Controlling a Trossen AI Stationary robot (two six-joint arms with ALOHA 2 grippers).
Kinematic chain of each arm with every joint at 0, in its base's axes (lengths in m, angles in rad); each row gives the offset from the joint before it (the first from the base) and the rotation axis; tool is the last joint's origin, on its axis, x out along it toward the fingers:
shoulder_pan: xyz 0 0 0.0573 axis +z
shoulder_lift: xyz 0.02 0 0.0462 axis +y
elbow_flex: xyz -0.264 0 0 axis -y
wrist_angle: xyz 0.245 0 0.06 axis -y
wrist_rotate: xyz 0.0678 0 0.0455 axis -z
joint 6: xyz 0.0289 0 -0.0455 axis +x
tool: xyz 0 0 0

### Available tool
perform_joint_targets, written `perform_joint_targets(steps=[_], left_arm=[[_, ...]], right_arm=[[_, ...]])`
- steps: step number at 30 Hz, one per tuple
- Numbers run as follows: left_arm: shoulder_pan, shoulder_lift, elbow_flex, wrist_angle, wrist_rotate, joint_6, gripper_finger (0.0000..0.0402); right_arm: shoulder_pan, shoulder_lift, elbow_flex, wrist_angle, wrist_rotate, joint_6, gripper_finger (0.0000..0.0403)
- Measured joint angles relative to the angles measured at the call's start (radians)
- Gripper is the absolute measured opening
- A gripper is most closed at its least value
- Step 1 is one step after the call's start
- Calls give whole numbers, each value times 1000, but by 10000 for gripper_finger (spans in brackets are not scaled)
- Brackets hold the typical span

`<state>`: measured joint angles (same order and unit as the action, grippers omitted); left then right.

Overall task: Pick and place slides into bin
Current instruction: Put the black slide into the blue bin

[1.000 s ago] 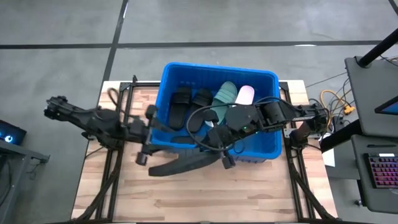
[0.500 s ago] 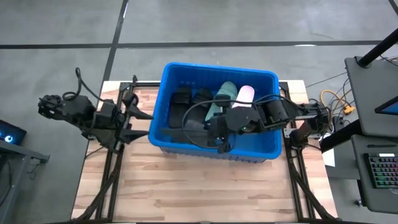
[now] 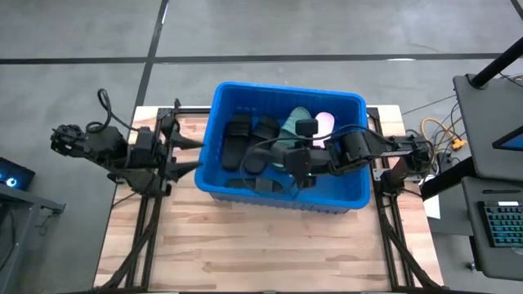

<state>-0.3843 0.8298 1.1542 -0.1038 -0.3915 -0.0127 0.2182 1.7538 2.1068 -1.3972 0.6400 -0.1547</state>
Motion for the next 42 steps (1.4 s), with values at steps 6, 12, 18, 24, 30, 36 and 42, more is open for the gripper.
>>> perform_joint_targets(steps=[6, 12, 18, 24, 30, 36, 42], left_arm=[[0, 9, 0, -9, -44, -21, 206], [-1, 33, 0, -10, -98, -34, 206], [0, 45, 0, -9, -274, -28, 206], [0, 54, 0, -10, -364, -28, 206], [0, 68, 0, -5, -399, -34, 206], [0, 83, 0, -5, -468, -33, 206], [1, 97, 0, -6, -486, -33, 206]], right_arm=[[-36, 0, -34, 31, -12, -80, 8], [-71, -7, -51, 46, -71, -201, 8], [-118, -91, -80, 160, -274, -269, 8], [-151, -211, -214, 332, -305, -393, 8], [-210, -361, -470, 523, -422, -415, 8], [-219, -482, -693, 625, -494, -457, 8], [-219, -591, -854, 608, -571, -473, 8]])
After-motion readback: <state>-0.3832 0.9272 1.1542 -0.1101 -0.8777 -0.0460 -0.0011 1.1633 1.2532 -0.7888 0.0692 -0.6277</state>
